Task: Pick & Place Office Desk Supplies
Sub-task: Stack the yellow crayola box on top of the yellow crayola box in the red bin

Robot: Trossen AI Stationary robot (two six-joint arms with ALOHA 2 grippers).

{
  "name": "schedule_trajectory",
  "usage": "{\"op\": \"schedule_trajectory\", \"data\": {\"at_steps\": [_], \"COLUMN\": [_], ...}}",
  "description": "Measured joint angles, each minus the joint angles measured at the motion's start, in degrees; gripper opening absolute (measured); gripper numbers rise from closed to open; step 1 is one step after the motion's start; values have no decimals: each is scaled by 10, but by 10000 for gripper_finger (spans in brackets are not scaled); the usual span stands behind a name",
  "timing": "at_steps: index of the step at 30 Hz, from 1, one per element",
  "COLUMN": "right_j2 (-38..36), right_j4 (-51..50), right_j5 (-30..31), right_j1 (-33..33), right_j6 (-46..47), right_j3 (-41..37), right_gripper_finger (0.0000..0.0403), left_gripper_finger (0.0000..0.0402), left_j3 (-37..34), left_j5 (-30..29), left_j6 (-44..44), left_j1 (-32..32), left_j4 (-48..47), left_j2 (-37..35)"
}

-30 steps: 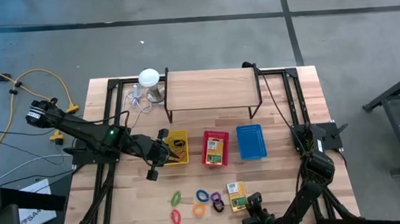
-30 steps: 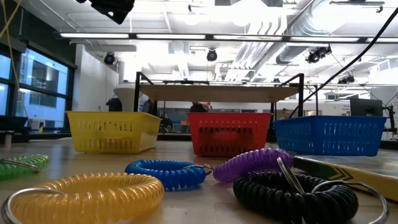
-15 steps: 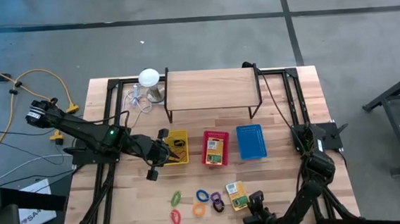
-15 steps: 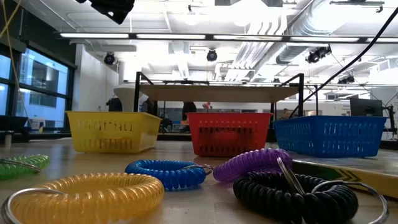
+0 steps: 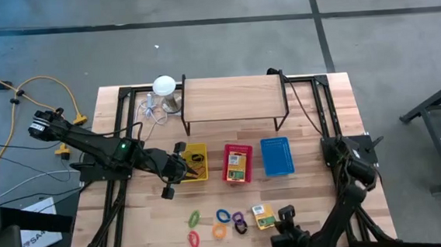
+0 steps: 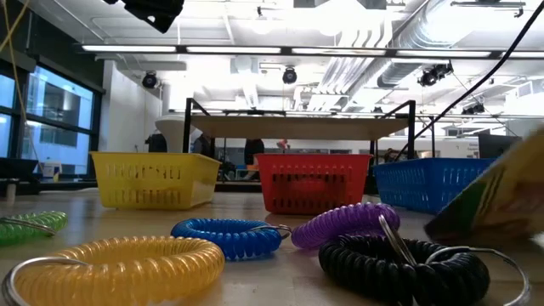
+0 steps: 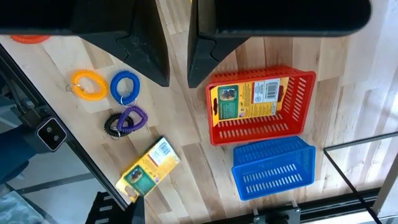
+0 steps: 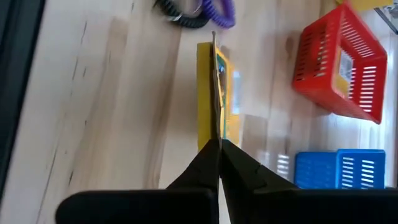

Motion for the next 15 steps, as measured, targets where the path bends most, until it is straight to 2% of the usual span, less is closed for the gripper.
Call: {"op": "schedule_trajectory", "data": {"at_steps": [15], "right_j2": [-114], "right_j4": [14], "right_j5": [-42], "right_j1": [-44], "right_j6": [-3], "right_j3": [0], "right_gripper_finger": [2], "left_gripper_finger": [54], "left_j3": [0], "left_j5": [0], "left_j6": [0], "left_j1": [0], "left_j4": [0], "left_j2": [0]}}
